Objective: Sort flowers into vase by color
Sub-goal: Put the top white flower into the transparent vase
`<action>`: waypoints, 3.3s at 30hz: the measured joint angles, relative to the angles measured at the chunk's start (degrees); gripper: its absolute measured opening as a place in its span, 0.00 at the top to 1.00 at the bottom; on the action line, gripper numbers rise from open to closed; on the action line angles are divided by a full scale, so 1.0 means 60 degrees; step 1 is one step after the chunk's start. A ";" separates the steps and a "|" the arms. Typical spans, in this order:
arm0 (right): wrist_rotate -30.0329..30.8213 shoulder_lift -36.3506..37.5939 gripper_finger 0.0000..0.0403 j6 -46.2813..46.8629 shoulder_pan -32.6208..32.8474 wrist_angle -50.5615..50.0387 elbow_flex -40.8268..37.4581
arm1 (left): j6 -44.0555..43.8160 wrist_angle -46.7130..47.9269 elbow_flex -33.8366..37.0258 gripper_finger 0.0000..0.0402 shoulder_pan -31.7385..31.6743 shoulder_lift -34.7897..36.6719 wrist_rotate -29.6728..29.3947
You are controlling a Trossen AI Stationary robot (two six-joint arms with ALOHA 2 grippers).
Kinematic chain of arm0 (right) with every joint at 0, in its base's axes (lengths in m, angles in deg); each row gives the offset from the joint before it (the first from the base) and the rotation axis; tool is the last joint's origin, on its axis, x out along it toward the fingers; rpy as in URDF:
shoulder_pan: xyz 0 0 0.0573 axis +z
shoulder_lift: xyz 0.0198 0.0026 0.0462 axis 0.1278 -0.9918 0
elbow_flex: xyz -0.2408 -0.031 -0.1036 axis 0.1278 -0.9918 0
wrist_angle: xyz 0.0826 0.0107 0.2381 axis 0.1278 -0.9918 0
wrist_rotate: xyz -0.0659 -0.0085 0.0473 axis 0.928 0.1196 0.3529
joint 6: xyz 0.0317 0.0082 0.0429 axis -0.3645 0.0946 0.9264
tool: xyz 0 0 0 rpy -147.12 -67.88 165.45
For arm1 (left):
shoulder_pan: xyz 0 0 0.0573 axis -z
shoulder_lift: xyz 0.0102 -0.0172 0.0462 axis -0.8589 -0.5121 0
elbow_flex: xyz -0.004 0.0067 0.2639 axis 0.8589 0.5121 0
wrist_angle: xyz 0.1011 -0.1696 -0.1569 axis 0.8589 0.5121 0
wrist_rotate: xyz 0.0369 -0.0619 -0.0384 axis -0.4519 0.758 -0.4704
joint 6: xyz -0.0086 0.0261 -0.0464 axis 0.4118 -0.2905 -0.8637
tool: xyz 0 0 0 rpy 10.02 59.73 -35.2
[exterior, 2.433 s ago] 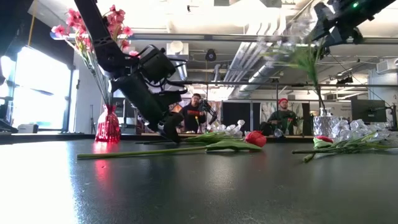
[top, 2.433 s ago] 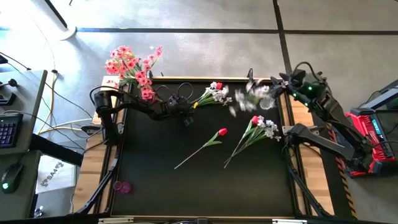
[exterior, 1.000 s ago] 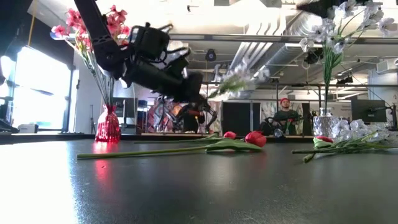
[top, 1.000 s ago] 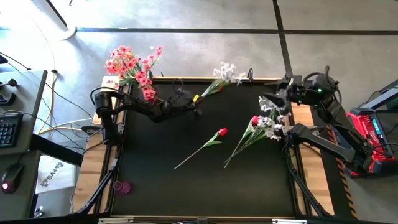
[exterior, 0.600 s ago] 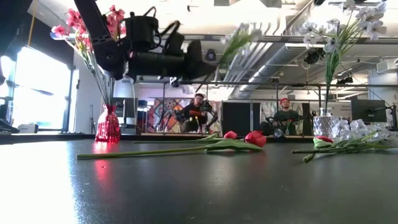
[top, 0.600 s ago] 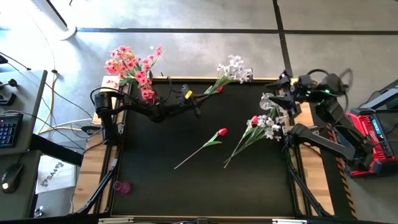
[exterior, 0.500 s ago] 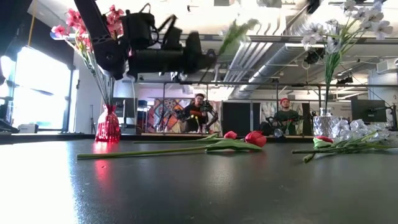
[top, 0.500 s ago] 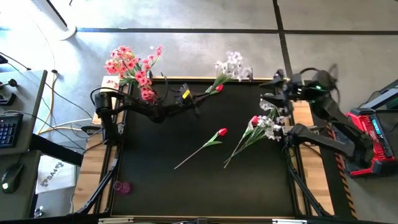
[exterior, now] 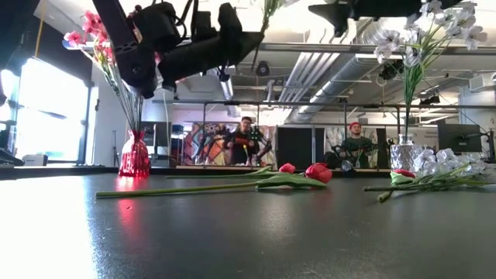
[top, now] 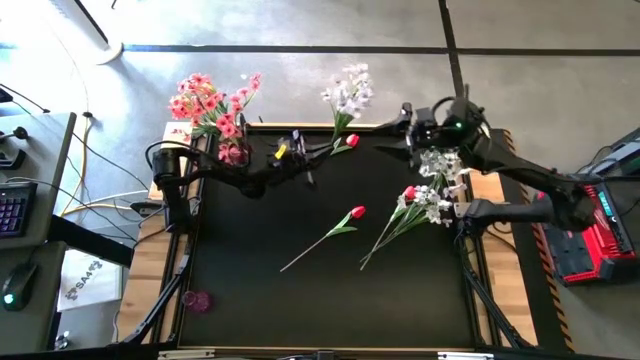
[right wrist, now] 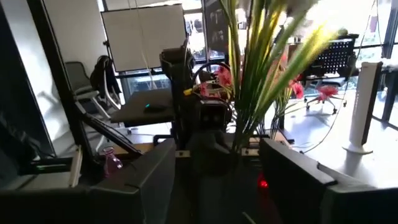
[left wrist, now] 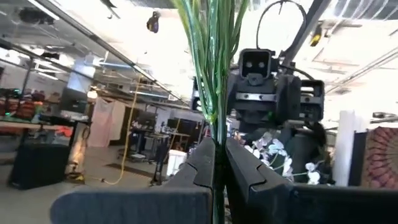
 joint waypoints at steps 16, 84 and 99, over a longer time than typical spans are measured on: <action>0.0892 -0.2487 0.45 -0.0819 0.1139 0.0506 0.1297 | 0.0262 0.0783 -0.0454 1.00 0.0184 0.0000 0.0577; 1.0100 0.2381 1.00 0.0688 -0.2117 -0.8930 0.0265 | 0.1358 0.5028 -0.0450 0.80 0.0159 -0.0004 -0.0359; 1.0138 0.2363 1.00 0.0945 -0.2147 -0.9098 0.0265 | 0.1679 0.5441 -0.0450 0.81 0.0159 -0.0004 -0.0512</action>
